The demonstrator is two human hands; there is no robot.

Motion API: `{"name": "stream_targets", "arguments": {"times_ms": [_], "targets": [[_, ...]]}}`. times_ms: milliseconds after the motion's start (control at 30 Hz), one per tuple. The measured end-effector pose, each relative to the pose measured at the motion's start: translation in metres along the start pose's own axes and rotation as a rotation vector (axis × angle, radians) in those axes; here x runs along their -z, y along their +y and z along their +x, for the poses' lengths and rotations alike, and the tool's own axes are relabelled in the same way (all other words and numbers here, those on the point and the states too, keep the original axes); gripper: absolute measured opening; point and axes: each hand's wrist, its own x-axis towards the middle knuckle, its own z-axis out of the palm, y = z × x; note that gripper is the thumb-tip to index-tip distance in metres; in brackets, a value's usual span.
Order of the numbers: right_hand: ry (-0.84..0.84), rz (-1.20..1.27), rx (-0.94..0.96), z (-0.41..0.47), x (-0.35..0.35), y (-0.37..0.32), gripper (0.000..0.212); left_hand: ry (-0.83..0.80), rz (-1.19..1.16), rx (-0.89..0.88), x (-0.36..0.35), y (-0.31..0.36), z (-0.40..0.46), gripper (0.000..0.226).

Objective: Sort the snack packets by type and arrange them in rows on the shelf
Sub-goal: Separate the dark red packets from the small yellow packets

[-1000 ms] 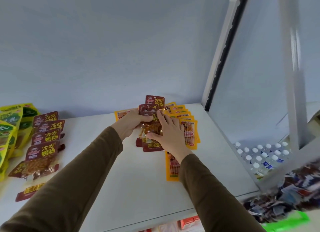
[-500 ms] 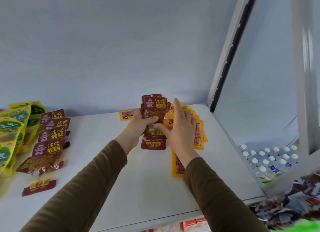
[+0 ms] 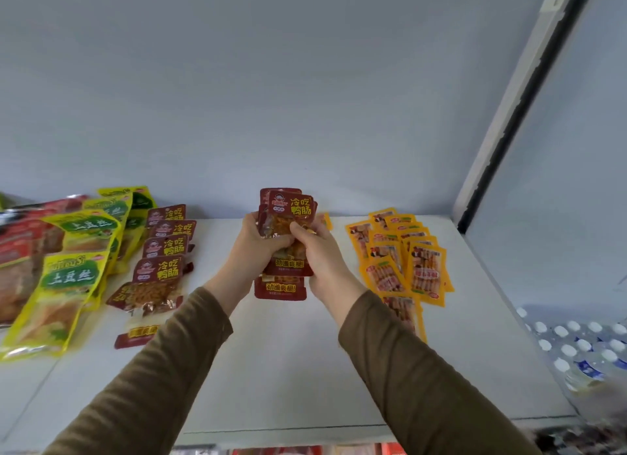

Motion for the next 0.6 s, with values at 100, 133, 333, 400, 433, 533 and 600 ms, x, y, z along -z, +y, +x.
{"name": "stream_targets", "arguments": {"times_ms": [100, 133, 333, 400, 433, 533, 600], "targets": [[0.008, -0.015, -0.052, 0.011, -0.031, 0.019, 0.029, 0.009, -0.022, 0.073, 0.036, -0.013, 0.004, 0.056], [0.017, -0.041, -0.055, 0.015, -0.041, 0.026, 0.029, 0.019, -0.012, 0.087, 0.047, -0.016, 0.004, 0.054], [0.041, -0.324, -0.008, 0.038, -0.088, 0.051, 0.022, 0.171, 0.203, 0.098, 0.091, -0.028, 0.009, 0.057], [0.02, -0.445, 0.01, 0.041, -0.098, 0.054, 0.028, 0.179, 0.255, 0.103, 0.099, -0.03, 0.012, 0.079], [0.011, -0.486, 0.019, 0.044, -0.101, 0.055, 0.03, 0.169, 0.269, 0.102, 0.102, -0.031, 0.014, 0.083], [-0.002, -0.518, 0.028, 0.047, -0.105, 0.055, 0.035, 0.153, 0.293, 0.107, 0.107, -0.034, 0.019, 0.093], [-0.034, -0.499, 0.021, 0.047, -0.103, 0.054, 0.025, 0.155, 0.325, 0.134, 0.108, -0.036, 0.023, 0.101]]}}
